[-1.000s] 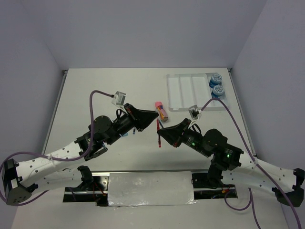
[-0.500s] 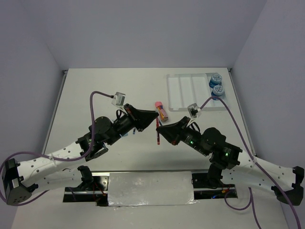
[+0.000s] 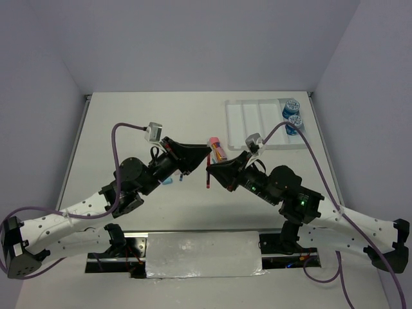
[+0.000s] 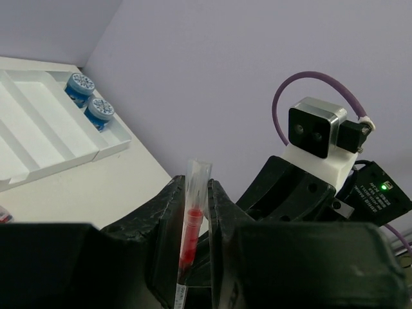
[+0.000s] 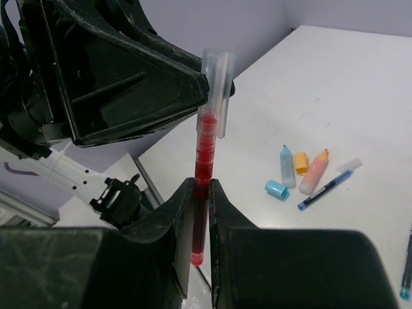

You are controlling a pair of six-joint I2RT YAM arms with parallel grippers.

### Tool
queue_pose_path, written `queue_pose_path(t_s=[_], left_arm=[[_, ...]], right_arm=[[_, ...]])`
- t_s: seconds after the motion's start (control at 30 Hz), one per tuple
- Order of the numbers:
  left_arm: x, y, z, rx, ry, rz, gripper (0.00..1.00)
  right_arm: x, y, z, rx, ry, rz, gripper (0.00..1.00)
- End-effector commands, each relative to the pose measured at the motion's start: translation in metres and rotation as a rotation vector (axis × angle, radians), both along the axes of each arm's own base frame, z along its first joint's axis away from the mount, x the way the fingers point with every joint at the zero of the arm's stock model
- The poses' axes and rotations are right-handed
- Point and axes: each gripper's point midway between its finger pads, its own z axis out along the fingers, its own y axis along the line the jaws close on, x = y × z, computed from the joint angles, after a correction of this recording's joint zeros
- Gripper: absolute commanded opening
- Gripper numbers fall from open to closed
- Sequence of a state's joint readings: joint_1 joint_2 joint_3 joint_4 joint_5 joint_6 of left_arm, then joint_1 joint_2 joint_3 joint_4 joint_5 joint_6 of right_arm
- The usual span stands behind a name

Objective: Sort the stationery into containers
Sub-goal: Close the pen cap on the pen.

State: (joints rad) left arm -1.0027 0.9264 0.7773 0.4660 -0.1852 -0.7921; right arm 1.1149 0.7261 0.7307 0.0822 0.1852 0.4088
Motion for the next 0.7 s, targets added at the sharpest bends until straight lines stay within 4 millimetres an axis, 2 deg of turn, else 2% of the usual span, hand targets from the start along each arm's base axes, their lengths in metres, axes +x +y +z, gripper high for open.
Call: queue_pose_path(t_s=[0.0,0.07,0.33,0.5,0.67], left_arm=[[-0.0157,-0.0100,0.0031,0.046,-0.048,-0.088,0.31],[-0.0157,-0.0090,0.0022,0.053,-0.053,-0.083,0.36],[-0.0140,-0.0101,0.0016,0.065,-0.054,-0.078,0.32],[-0.0139,-0.0074,0.0002,0.069,-0.056,-0.071,0.21],[-0.0179,-0.0082,0.0007,0.071,-0.070,-0.089,0.18]], right_arm=[[-0.0010,-0.0080,0.0645,0.110,-0.150,-0.014,0.00],[-0.0023,-0.0073,0.0617,0.103,-0.152,-0.005,0.00],[-0.0052,-0.0038,0.0618,0.099,-0.151,0.018,0.00],[-0.0050,-0.0032,0.0631,0.087,-0.159,0.019,0.00],[-0.0030,-0.0054,0.0674,0.092,-0.167,0.004,0.00]])
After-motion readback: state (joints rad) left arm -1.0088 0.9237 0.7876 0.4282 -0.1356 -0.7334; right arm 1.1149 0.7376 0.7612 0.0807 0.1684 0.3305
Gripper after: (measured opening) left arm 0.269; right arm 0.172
